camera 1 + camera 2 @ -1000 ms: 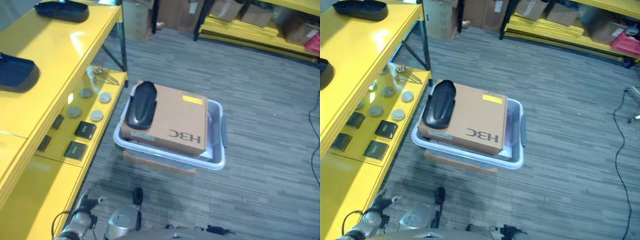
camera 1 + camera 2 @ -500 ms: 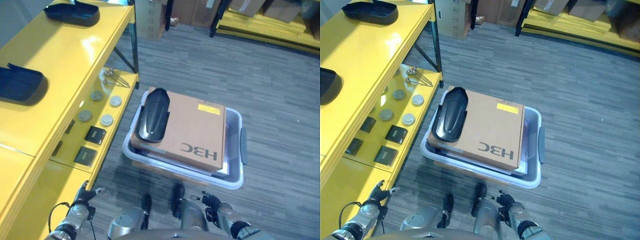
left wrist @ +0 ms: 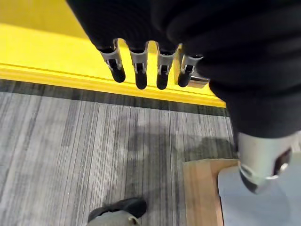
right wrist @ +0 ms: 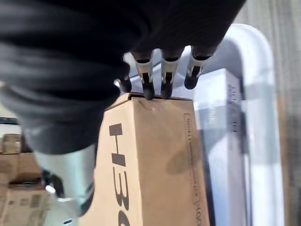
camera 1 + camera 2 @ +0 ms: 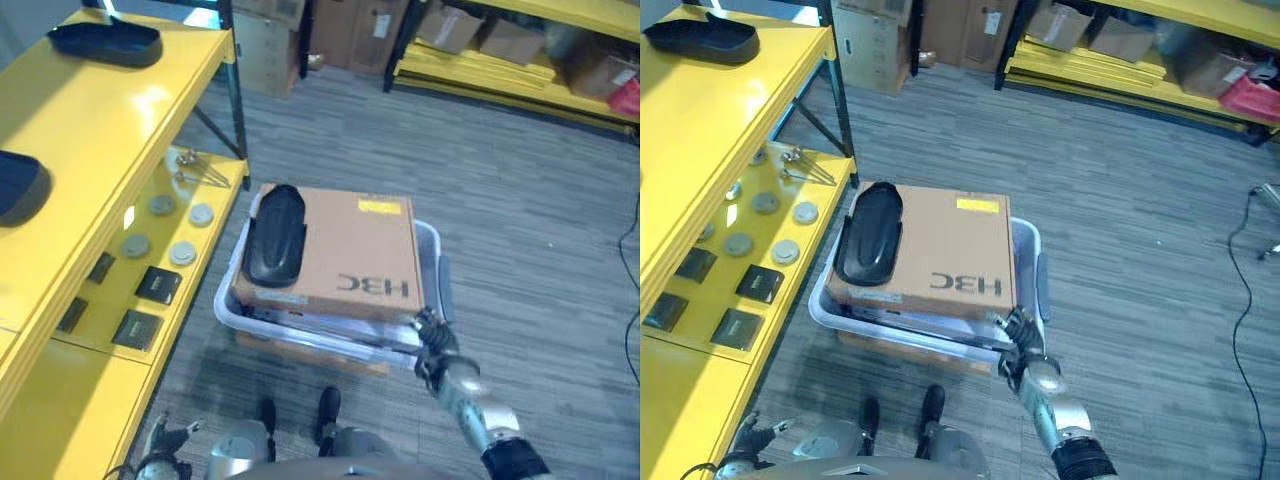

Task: Move parts from the plastic box to the shelf.

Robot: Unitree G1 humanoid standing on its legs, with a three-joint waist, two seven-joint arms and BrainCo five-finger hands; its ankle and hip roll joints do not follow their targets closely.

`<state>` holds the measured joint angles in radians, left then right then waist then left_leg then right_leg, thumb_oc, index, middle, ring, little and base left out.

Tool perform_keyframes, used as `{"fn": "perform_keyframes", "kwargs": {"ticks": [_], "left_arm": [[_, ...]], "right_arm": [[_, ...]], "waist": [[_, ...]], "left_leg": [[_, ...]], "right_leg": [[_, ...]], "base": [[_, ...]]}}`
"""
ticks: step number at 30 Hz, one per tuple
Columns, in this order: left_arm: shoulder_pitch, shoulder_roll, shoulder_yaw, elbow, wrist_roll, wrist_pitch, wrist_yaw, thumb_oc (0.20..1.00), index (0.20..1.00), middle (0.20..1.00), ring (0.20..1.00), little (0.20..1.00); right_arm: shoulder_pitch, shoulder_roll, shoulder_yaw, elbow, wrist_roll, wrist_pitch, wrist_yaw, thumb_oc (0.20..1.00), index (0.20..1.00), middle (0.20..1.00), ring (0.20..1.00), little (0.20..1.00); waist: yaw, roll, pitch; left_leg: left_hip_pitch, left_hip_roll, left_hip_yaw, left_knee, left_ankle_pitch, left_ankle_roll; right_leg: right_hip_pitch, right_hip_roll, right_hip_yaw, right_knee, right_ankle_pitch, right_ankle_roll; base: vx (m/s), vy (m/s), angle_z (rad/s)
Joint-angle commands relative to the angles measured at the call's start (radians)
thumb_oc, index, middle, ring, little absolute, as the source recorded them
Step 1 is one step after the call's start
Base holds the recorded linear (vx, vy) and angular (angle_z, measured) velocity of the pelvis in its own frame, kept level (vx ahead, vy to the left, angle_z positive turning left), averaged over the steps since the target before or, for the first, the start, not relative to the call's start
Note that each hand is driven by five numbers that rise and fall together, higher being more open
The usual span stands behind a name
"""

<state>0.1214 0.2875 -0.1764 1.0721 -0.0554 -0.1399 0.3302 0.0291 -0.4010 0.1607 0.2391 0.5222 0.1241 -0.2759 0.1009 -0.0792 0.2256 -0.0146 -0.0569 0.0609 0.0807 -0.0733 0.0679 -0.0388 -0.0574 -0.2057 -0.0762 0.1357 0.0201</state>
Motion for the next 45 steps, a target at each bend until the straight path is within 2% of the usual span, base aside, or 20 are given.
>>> {"fn": "perform_keyframes", "kwargs": {"ticks": [1,2,5,6,8,10,12,15,20,24,29,34,36,38,40,45], "left_arm": [[-0.009,0.026,-0.028,0.044,-0.001,-0.036,0.005,1.0,1.0,1.0,1.0,1.0],[-0.002,0.03,-0.011,0.048,-0.01,-0.038,0.002,1.0,1.0,1.0,1.0,1.0],[0.006,0.032,0.004,0.056,-0.008,-0.038,0.003,1.0,1.0,1.0,1.0,1.0],[0.01,0.032,0.006,0.063,-0.006,-0.036,0.004,1.0,1.0,1.0,1.0,1.0],[0.011,0.031,0.007,0.065,-0.006,-0.036,0.006,1.0,1.0,1.0,1.0,1.0],[0.02,0.031,0.014,0.075,-0.008,-0.041,0.008,1.0,1.0,1.0,1.0,1.0],[0.022,0.029,0.016,0.076,-0.011,-0.036,0.007,1.0,1.0,1.0,1.0,1.0],[0.026,0.024,0.014,0.082,-0.009,-0.042,0.014,1.0,1.0,1.0,1.0,1.0],[0.031,0.024,0.005,0.078,0.001,-0.041,0.02,1.0,1.0,1.0,1.0,1.0],[0.024,0.025,0.002,0.076,0.007,-0.036,0.017,1.0,1.0,1.0,1.0,1.0],[0.03,0.026,-0.033,0.057,0.027,-0.035,0.012,1.0,1.0,1.0,1.0,1.0],[0.012,0.056,-0.093,0.032,0.014,-0.036,-0.01,1.0,1.0,1.0,1.0,1.0],[-0.006,0.066,-0.11,0.031,0.003,-0.042,-0.02,1.0,1.0,1.0,1.0,1.0],[-0.047,0.088,-0.146,0.031,-0.024,-0.057,-0.038,1.0,1.0,1.0,1.0,1.0],[-0.073,0.1,-0.166,0.032,-0.041,-0.064,-0.049,1.0,1.0,1.0,1.0,1.0],[-0.103,0.113,-0.202,0.038,-0.067,-0.089,-0.063,1.0,1.0,1.0,1.0,1.0]], "right_arm": [[-0.143,-0.082,-0.097,-0.075,0.019,-0.07,-0.053,1.0,1.0,1.0,1.0,1.0],[-0.15,-0.115,-0.159,-0.137,0.029,-0.049,-0.042,1.0,1.0,1.0,1.0,1.0],[-0.162,-0.143,-0.209,-0.184,0.025,-0.027,-0.035,1.0,1.0,1.0,1.0,1.0],[-0.176,-0.161,-0.225,-0.212,0.05,0.006,-0.017,1.0,1.0,1.0,1.0,1.0],[-0.179,-0.164,-0.226,-0.219,0.057,0.01,-0.014,1.0,1.0,1.0,1.0,1.0],[-0.198,-0.174,-0.227,-0.274,0.114,0.064,-0.013,1.0,1.0,1.0,1.0,1.0],[-0.201,-0.166,-0.221,-0.29,0.119,0.091,-0.018,1.0,1.0,1.0,1.0,1.0],[-0.199,-0.156,-0.208,-0.288,0.128,0.093,-0.017,1.0,1.0,1.0,1.0,1.0],[-0.205,-0.139,-0.199,-0.26,0.107,0.055,-0.047,1.0,1.0,1.0,1.0,1.0],[-0.228,-0.151,-0.205,-0.251,0.02,0.044,-0.084,1.0,1.0,1.0,1.0,1.0],[-0.302,-0.16,-0.172,-0.155,-0.069,0.004,-0.185,1.0,1.0,1.0,1.0,1.0],[-0.448,-0.192,-0.112,0.022,-0.108,0.003,-0.294,1.0,1.0,1.0,1.0,1.0],[-0.494,-0.207,-0.098,0.093,-0.104,-0.015,-0.303,1.0,1.0,1.0,1.0,1.0],[-0.576,-0.237,-0.072,0.25,-0.092,-0.081,-0.298,1.0,1.0,1.0,1.0,1.0],[-0.626,-0.259,-0.054,0.337,-0.075,-0.11,-0.29,1.0,1.0,1.0,1.0,1.0],[-0.722,-0.292,-0.012,0.492,-0.033,-0.147,-0.277,1.0,1.0,1.0,1.0,1.0]], "waist": [[0.035,0.038,-0.081],[0.03,0.037,-0.089],[0.029,0.034,-0.097],[0.031,0.03,-0.102],[0.031,0.029,-0.103],[0.034,0.026,-0.112],[0.035,0.026,-0.116],[0.038,0.026,-0.121],[0.05,0.025,-0.124],[0.056,0.025,-0.128],[0.091,0.032,-0.122],[0.14,0.041,-0.095],[0.15,0.045,-0.084],[0.171,0.054,-0.051],[0.182,0.06,-0.028],[0.205,0.073,0.015]], "left_leg": [[-0.022,0.085,-0.031,-0.106,0.057,-0.082],[-0.008,0.084,-0.018,-0.118,0.055,-0.079],[0.007,0.082,-0.011,-0.134,0.053,-0.076],[0.013,0.081,-0.008,-0.142,0.052,-0.074],[0.016,0.081,-0.006,-0.144,0.052,-0.073],[0.024,0.079,0.0,-0.159,0.053,-0.072],[0.027,0.079,0.002,-0.162,0.052,-0.072],[0.03,0.078,0.006,-0.164,0.052,-0.072],[0.036,0.078,0.004,-0.168,0.052,-0.073],[0.038,0.077,0.0,-0.168,0.049,-0.074],[0.041,0.076,-0.022,-0.163,0.049,-0.073],[-0.007,0.075,-0.055,-0.137,0.052,-0.073],[-0.032,0.073,-0.065,-0.128,0.055,-0.073],[-0.081,0.066,-0.086,-0.117,0.062,-0.071],[-0.111,0.061,-0.101,-0.111,0.067,-0.07],[-0.159,0.05,-0.128,-0.102,0.08,-0.071]], "right_leg": [[0.019,-0.054,0.009,0.066,-0.132,0.101],[0.024,-0.057,0.011,0.063,-0.132,0.105],[0.031,-0.059,0.012,0.06,-0.131,0.11],[0.034,-0.061,0.01,0.057,-0.131,0.112],[0.034,-0.061,0.009,0.057,-0.13,0.112],[0.037,-0.063,0.006,0.05,-0.129,0.115],[0.039,-0.065,0.004,0.048,-0.129,0.116],[0.042,-0.068,-0.001,0.046,-0.129,0.116],[0.053,-0.073,-0.014,0.038,-0.126,0.12],[0.056,-0.076,-0.02,0.038,-0.127,0.123],[0.063,-0.085,-0.038,0.051,-0.132,0.127],[0.031,-0.095,-0.067,0.074,-0.134,0.128],[0.012,-0.098,-0.076,0.079,-0.132,0.13],[-0.024,-0.103,-0.092,0.088,-0.126,0.134],[-0.045,-0.107,-0.102,0.091,-0.123,0.136],[-0.074,-0.115,-0.12,0.094,-0.116,0.139]], "base": [[-0.03,0.143,-0.2],[-0.03,0.086,-0.26],[-0.01,0.028,-0.12],[0.0,0.0,0.0],[0.0,0.0,0.0],[0.0,0.0,0.0],[0.0,0.0,0.0],[0.0,-0.001,0.01],[0.0,0.0,0.02],[0.02,0.011,0.01],[0.08,0.039,0.08],[0.02,0.042,0.16],[-0.12,0.041,0.18],[-0.19,0.048,0.23],[-0.14,0.01,0.34],[-0.1,0.026,0.21]]}}
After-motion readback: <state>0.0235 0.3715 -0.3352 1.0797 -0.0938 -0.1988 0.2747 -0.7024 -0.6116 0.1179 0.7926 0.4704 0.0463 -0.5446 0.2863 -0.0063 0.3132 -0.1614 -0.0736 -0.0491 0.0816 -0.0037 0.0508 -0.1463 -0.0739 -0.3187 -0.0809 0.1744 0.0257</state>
